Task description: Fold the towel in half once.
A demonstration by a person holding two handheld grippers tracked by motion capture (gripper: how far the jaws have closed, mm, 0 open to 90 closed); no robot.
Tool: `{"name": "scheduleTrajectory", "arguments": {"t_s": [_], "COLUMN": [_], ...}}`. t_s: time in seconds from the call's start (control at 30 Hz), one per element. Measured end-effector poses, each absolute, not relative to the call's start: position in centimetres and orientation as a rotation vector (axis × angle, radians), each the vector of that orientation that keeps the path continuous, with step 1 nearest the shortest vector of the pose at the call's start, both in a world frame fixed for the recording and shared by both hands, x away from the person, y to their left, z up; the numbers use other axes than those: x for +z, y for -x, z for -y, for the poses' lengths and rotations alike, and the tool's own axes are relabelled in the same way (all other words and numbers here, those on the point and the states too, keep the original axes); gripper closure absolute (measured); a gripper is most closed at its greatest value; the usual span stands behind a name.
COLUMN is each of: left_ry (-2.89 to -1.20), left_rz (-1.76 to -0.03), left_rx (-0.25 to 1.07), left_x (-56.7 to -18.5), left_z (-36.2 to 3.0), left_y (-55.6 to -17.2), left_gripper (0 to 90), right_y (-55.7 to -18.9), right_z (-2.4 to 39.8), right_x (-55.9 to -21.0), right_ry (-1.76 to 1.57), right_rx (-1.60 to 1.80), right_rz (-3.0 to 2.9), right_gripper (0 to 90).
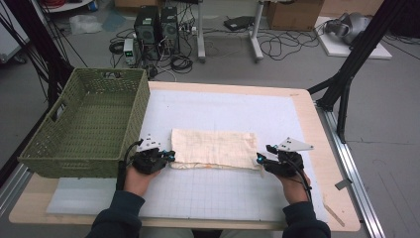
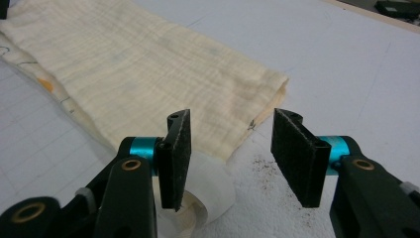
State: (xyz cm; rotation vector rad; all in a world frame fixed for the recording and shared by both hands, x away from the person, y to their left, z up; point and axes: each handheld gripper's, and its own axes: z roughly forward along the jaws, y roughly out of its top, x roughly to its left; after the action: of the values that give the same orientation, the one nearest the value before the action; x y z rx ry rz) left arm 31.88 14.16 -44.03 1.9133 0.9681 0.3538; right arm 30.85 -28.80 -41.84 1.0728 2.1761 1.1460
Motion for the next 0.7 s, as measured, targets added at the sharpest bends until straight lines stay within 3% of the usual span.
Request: {"name": "scheduleTrajectory", "arguments": {"t_s": [0.17,0.43,0.5,0.6,0.7], "left_ry": [-1.881,-1.856,-1.848,-1.845,-1.835], "left_rz": [-0.968,-0.970,-0.973,-0.969,-0.967], "left_rx": [0.346,0.334,0.328,0.325,0.317], "left_x": [-43.6,-43.3,-43.2,-43.1,-43.0], "left_z": [-14.5,-14.7,-14.7,-14.7,-14.8], "left_y": [-31.6,-31.4,-31.4,-31.2,-31.1], "left_gripper": [86.7,86.7,86.8,86.8,86.9], "right_y": [-30.6,-30.8,-30.8,-30.6,-30.5], "right_z": [29.0,27.6,27.5,27.7,27.9], "right_x": [-41.7,-43.5,-43.9,-43.4,-43.1], "right_ry": [-1.032,-0.960,-0.947,-0.927,-0.913], "right_rx": [1.164,1.045,0.990,1.005,1.010], "right_rz": [-2.240,-2.439,-2.462,-2.445,-2.422], "right_gripper": [51.3,60.8,66.2,85.2,88.6]}}
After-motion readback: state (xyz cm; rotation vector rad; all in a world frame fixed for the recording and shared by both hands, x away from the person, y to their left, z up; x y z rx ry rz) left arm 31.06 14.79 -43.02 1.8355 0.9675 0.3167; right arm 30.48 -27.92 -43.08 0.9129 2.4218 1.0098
